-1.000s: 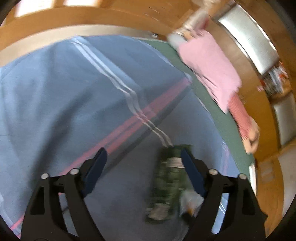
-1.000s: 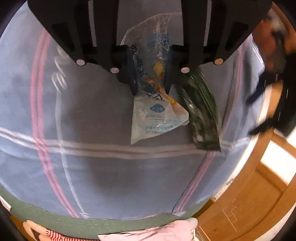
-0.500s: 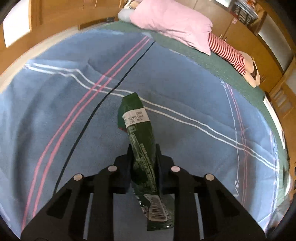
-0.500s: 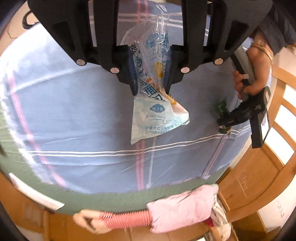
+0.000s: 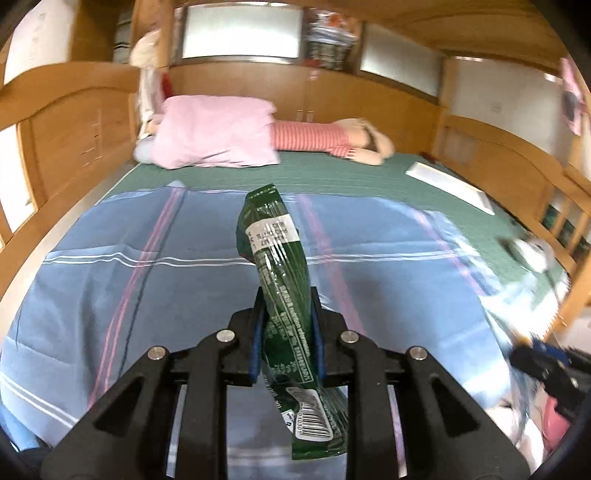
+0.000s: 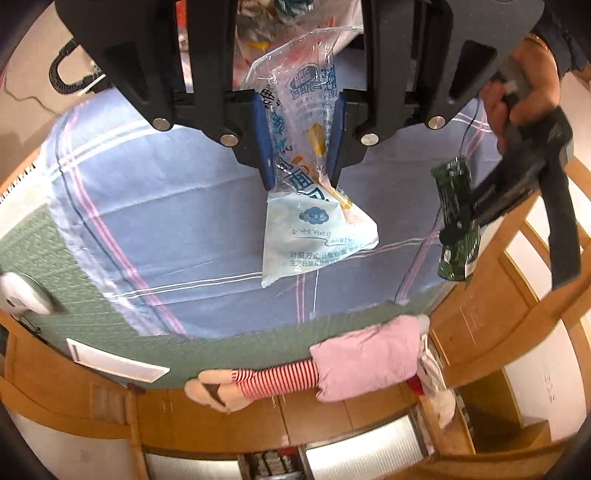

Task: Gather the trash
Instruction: 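Lift the green chip bag and clear plastic bag above the bed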

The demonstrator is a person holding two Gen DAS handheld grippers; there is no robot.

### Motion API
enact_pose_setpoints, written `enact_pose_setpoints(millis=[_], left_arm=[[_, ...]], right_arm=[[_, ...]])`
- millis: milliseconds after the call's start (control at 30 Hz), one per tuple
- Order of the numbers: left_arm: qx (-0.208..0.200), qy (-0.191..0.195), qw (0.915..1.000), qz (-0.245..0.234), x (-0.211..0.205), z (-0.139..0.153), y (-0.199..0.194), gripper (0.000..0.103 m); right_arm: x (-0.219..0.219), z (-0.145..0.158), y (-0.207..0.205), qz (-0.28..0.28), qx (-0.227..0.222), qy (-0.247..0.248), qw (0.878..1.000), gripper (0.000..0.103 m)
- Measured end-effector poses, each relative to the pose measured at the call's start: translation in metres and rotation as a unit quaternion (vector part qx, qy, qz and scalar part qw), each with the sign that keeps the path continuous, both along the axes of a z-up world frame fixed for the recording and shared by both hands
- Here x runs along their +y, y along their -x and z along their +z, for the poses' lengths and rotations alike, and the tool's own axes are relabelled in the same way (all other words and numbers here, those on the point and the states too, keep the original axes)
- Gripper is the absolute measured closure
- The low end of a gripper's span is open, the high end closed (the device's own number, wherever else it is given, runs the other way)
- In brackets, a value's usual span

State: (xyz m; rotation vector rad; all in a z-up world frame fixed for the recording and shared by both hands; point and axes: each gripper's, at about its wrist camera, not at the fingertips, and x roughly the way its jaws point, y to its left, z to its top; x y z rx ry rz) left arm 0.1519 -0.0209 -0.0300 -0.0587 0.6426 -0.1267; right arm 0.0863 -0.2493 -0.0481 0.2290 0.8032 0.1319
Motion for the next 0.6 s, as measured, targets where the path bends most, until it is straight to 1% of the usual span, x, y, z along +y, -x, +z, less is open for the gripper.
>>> enact_pose_setpoints(millis=[133,200,333,500,533,600], left_arm=[[-0.01,-0.008,0.9997,-0.023,-0.015,0.01,0.036,0.081],[-0.01,-0.008,0.9993,-0.036,-0.021,0.011,0.055,0.081],[0.01,0.005,0.9979,-0.064,-0.032,0.005,0.087,0.081],[0.03,0.011,0.9947,-0.098,-0.046,-0.005,0.113,0.081],[0.035,0.015,0.9934,-0.108,-0.049,-0.008,0.118,0.081],[0.051,0.027,0.9902,-0.127,-0.052,-0.014,0.124,0.081]], right_arm=[[-0.02,0.009,0.031,-0.019,-0.003,-0.005,1.0,0.074],[-0.028,0.008,0.048,-0.023,0.01,-0.006,1.0,0.074],[-0.037,0.003,0.077,-0.035,0.031,0.008,0.999,0.074],[-0.05,-0.007,0.107,-0.05,0.056,0.001,0.997,0.073],[-0.051,-0.01,0.112,-0.051,0.064,0.003,0.997,0.071],[-0.054,-0.017,0.12,-0.053,0.088,0.006,0.995,0.058]])
